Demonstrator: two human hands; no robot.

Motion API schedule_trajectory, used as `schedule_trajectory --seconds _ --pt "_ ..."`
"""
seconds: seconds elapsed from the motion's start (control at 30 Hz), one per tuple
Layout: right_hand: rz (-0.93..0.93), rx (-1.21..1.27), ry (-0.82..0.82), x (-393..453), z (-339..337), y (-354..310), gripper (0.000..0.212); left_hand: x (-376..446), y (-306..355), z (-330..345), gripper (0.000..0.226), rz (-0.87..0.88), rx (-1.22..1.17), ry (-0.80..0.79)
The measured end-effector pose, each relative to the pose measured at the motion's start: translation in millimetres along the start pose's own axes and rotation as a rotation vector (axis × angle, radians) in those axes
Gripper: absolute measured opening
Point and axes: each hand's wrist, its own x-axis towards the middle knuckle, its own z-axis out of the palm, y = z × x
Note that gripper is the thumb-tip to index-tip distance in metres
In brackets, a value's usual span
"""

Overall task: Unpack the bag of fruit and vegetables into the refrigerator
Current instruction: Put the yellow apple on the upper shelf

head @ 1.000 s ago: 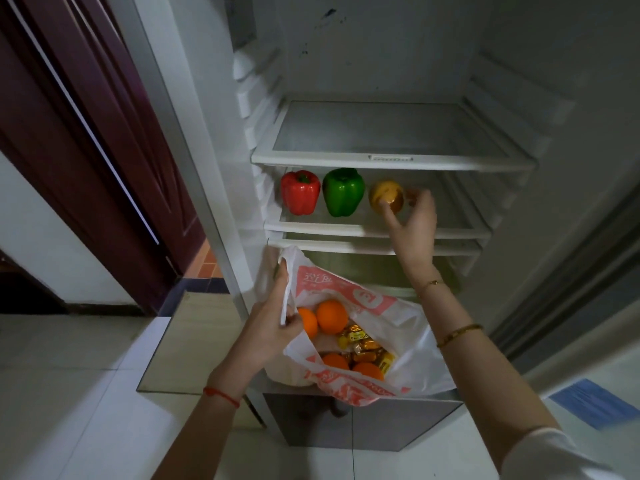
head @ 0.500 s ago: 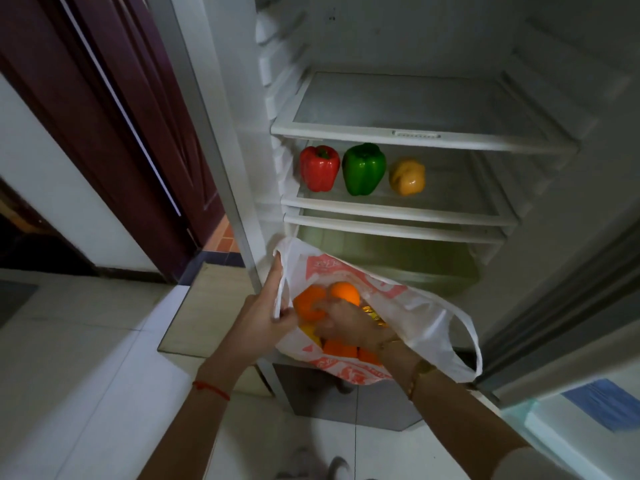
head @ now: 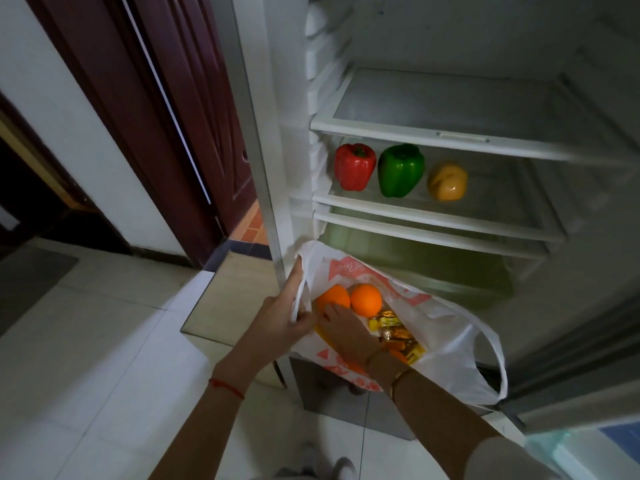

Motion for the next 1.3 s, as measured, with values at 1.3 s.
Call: schedule_trajectory --seconds 1.3 --pt "0.492 0.591 0.875 95.9 -326.6 126.6 0.084 66.2 21.6 12.2 0.106 0.294 -0.149 -0.072"
